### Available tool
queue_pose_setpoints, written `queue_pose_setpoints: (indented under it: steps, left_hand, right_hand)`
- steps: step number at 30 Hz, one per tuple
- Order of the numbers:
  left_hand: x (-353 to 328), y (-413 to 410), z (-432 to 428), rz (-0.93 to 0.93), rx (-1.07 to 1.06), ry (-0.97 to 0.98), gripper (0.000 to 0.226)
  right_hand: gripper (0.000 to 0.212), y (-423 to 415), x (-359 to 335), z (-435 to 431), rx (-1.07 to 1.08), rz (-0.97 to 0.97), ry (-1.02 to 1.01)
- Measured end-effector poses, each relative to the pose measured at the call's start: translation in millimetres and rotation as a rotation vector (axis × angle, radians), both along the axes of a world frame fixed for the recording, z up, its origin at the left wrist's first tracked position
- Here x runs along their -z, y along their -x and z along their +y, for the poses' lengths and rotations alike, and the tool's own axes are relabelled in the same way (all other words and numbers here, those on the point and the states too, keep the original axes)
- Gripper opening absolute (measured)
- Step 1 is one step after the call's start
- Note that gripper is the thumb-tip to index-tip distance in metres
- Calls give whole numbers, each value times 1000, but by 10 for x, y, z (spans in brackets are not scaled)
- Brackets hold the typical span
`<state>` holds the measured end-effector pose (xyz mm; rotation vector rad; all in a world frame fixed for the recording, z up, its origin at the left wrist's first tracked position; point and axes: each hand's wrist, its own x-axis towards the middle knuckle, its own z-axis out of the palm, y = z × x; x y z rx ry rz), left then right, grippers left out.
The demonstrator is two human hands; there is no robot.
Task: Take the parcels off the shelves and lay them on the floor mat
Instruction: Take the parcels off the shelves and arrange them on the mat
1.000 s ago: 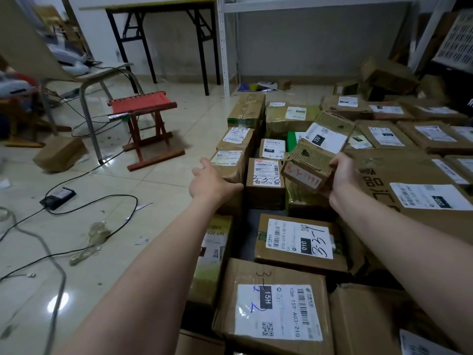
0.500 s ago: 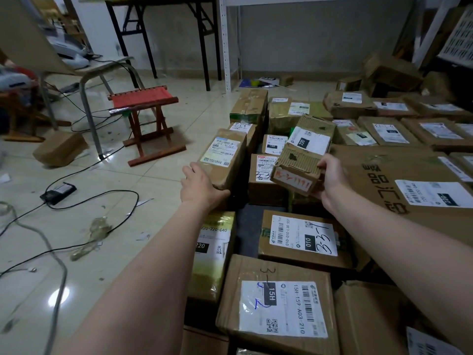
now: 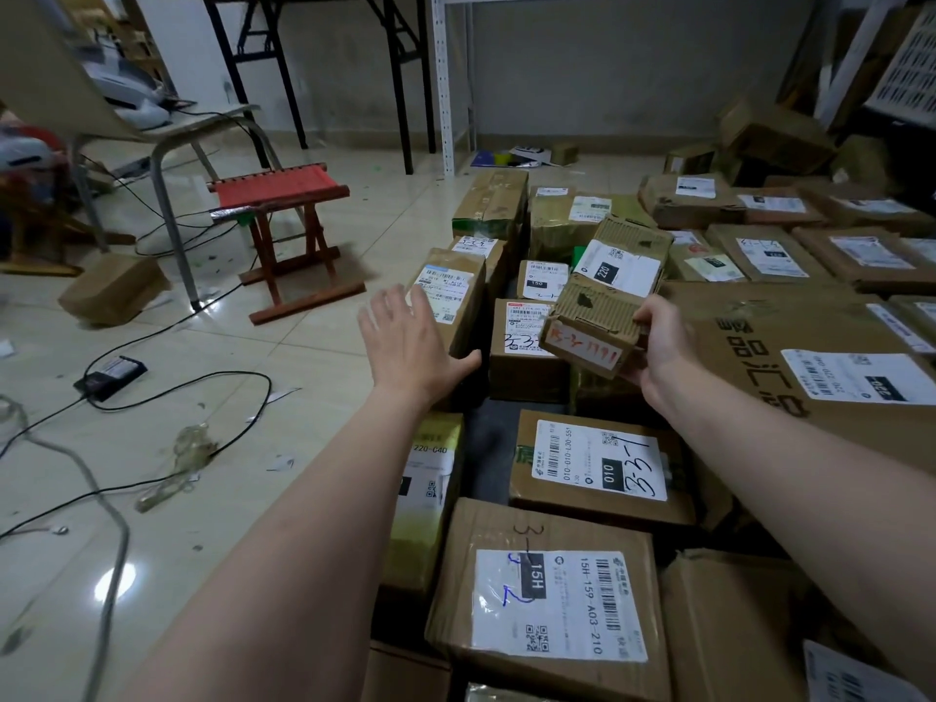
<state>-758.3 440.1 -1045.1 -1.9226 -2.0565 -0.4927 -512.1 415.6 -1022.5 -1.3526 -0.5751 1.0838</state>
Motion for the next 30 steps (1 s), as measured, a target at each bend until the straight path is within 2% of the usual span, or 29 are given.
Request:
queue_pose_setpoints:
  steps: [3,6,9,13,16,18,19,21,24,26,28,30]
  left_hand:
    - [-52,37,-69,72,6,-72,96]
    - [-82,152,-191,31,-107,44,102]
    - [-58,247,-312,24,-219,283,125]
    - [-48,296,-431,-135,-405,575,157]
    - [57,279,-412,-485,-395,885,155]
    - [75,186,-449,-441,-299,1098,145]
    - [69,133,-473,-376,-279,1146,144]
    - [27,39,-508,-300,-290,1166,138]
    - [-5,-29,-541,-254,-212,1158,102]
    - [-28,-82,-539,-214,-180,1051,104]
    - [-94,-159,-558,-165,-159,899,114]
    - [-140,-236,-564,-63,-103,804,105]
  right_hand:
    - [15,-8,4,2,-16,-13,-6]
    - [15,-3,-3,6,-20,-17,-9]
    - [13,51,-9,13,-6,-11,-3]
    - [12,209,-9,-1,-14,-21,10]
    - [22,325,-3,-25,-35,-24,13]
    - [28,383,-10,-39,-46,-30,19]
    - [28,401,-17,-41,-51,-29,20]
    - [28,419,-44,-45,-57,-25,17]
    - [32,384,-77,-49,-45,-26,6]
    - [33,329,-91,-43,-34,-20,1]
    - [24,272,-100,-35,-33,-18,-3]
    - [10,220,-107,-18,-20,-13,-7]
